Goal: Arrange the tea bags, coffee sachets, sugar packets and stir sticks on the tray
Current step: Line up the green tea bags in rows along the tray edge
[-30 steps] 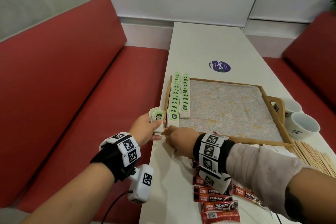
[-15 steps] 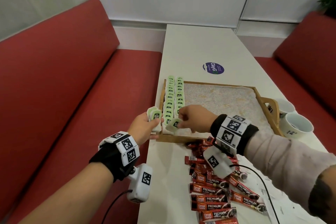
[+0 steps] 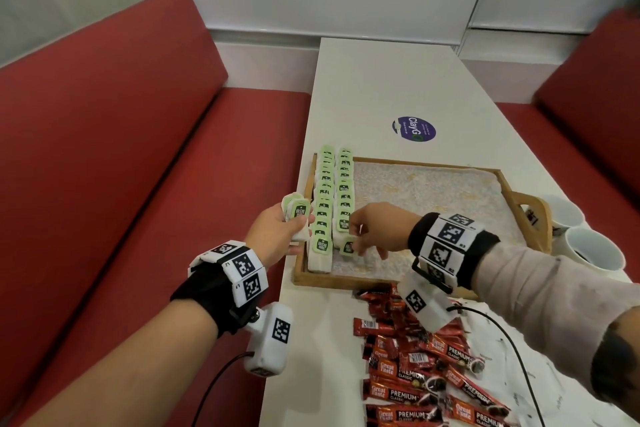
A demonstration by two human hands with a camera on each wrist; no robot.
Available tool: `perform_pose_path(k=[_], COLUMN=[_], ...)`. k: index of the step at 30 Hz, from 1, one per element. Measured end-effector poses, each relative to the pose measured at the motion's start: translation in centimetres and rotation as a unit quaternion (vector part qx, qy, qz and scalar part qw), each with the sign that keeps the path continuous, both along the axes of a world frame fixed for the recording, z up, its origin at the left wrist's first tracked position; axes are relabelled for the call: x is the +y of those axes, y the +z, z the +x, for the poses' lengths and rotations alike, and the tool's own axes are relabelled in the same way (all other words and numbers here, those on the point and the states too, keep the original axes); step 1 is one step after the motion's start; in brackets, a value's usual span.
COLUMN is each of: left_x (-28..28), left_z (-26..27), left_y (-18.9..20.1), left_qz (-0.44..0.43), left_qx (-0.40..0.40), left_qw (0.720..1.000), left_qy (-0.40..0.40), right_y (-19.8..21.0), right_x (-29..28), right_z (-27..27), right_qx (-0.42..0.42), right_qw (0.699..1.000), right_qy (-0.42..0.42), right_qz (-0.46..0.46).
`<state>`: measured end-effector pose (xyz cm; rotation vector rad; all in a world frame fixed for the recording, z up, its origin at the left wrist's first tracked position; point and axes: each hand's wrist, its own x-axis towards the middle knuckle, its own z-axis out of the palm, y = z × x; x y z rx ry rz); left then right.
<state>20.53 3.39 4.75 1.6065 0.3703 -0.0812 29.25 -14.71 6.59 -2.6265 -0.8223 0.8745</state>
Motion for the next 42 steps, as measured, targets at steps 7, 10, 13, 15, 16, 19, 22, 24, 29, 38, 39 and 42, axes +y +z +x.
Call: perform_pose_path(k=[7, 10, 13, 15, 16, 19, 22, 24, 29, 38, 39, 42], left_x=[0.1, 0.1, 0.0, -0.1, -0.1, -0.2, -0.3, -0.4, -0.8, -1.1, -1.2, -1.2], left_z=[1.7, 2.4, 2.8, 2.9, 3.0, 3.0, 3.1, 3.1, 3.1, 3.1, 3.1, 3.0], left_y=[-0.6, -0.8, -1.1, -1.2, -1.2, -1.3, -1.4, -1.3, -0.9, -0.8, -0.8, -0.9], left_qz=[0.006, 0.000, -0.010, -0.010, -0.011, -0.013, -0.018, -0.029, -0.081, -0.110, -0.109, -0.109], left_qx=[0.005, 0.006, 0.012, 0.014, 0.016, 0.018, 0.016, 0.014, 0.007, -0.006, -0.009, -0.021], left_qw=[1.000, 1.000, 1.000, 1.000, 1.000, 1.000, 1.000, 0.999, 0.996, 0.994, 0.994, 0.994], left_qy=[0.005, 0.007, 0.012, 0.013, 0.014, 0.017, 0.018, 0.021, 0.023, -0.009, -0.012, -0.015], right_y=[-0.3, -1.1, -1.5, -1.6, -1.7, -1.9, -2.0, -2.2, -2.1, 0.8, 1.0, 1.4], right_x=[0.7, 1.3, 1.7, 1.8, 1.8, 1.7, 1.6, 1.7, 1.6, 2.3, 2.5, 2.9], right_z=[2.1, 3.0, 3.4, 3.5, 3.6, 3.7, 3.7, 3.7, 3.5, 2.8, 2.5, 1.8], right_qx=[0.018, -0.013, -0.031, -0.037, -0.042, -0.053, -0.063, -0.074, -0.084, -0.086, -0.085, -0.084], right_qw=[0.999, 1.000, 0.999, 0.998, 0.998, 0.997, 0.997, 0.996, 0.995, 0.974, 0.970, 0.962], right_qy=[0.020, -0.017, -0.029, -0.027, -0.025, -0.024, -0.033, -0.037, -0.040, -0.072, -0.072, -0.078], right_qz=[-0.022, -0.015, -0.017, -0.031, -0.040, -0.052, -0.042, -0.034, -0.029, 0.199, 0.216, 0.247])
